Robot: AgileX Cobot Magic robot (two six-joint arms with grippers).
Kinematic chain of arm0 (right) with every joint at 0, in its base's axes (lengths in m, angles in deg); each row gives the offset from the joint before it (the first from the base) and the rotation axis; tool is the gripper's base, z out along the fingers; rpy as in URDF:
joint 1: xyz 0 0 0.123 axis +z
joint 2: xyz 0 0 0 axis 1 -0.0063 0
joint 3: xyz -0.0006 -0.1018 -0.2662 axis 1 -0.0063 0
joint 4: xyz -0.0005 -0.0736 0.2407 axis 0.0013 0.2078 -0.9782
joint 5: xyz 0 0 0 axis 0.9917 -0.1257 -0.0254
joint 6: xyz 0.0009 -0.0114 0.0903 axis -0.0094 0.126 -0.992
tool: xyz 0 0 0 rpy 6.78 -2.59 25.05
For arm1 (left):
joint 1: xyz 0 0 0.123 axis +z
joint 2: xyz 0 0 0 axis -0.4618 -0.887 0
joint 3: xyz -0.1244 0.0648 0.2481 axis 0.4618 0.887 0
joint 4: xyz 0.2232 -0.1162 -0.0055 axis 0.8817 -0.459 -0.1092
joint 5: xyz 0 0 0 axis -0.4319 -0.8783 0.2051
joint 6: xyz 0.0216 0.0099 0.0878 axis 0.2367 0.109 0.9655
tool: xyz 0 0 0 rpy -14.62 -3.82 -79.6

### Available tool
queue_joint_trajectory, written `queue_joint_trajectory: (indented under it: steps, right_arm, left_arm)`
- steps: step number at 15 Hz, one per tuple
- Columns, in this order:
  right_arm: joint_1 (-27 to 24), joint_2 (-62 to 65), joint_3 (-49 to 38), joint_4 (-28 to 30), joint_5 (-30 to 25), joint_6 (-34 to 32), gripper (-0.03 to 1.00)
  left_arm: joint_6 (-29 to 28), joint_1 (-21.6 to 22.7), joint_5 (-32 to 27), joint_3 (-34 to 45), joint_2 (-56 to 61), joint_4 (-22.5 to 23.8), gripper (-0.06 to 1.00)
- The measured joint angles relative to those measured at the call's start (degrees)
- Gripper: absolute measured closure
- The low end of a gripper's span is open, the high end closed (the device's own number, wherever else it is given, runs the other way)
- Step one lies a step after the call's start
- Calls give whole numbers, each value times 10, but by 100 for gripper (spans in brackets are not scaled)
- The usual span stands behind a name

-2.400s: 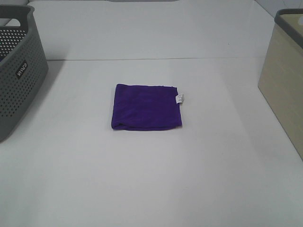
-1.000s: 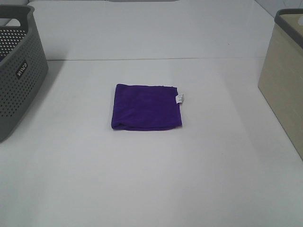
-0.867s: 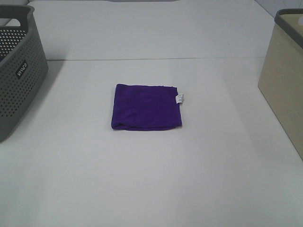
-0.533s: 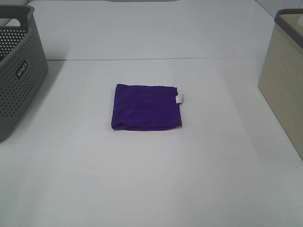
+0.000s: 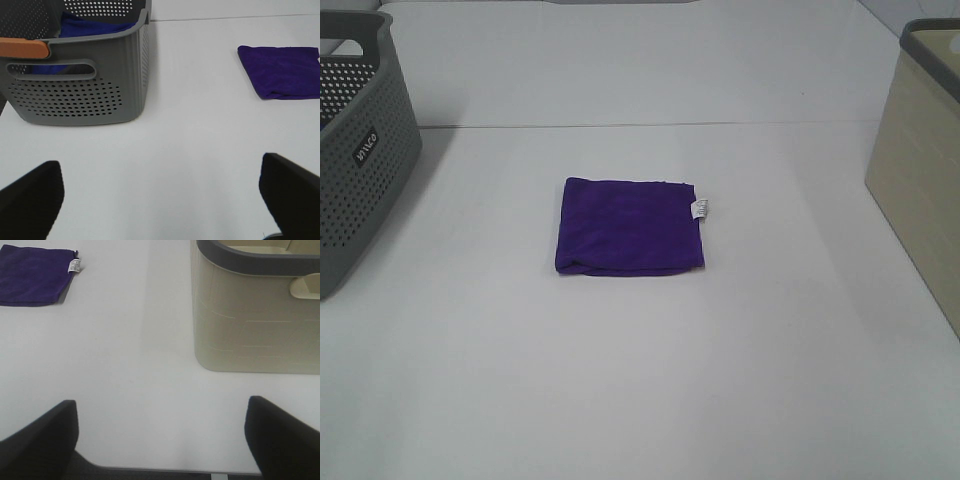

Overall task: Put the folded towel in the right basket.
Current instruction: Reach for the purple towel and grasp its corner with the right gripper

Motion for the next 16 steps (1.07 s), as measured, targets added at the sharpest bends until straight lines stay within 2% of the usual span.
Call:
queue_joint_trajectory:
  steps: [14,16]
  right_arm:
    - [0,-1,0,-2,0,0,10]
    - [0,-51,22,-14,-3,0,11]
  left_arm:
    - [0,0,0,0,0,0,-5]
    - [0,0,0,0,0,0,-5]
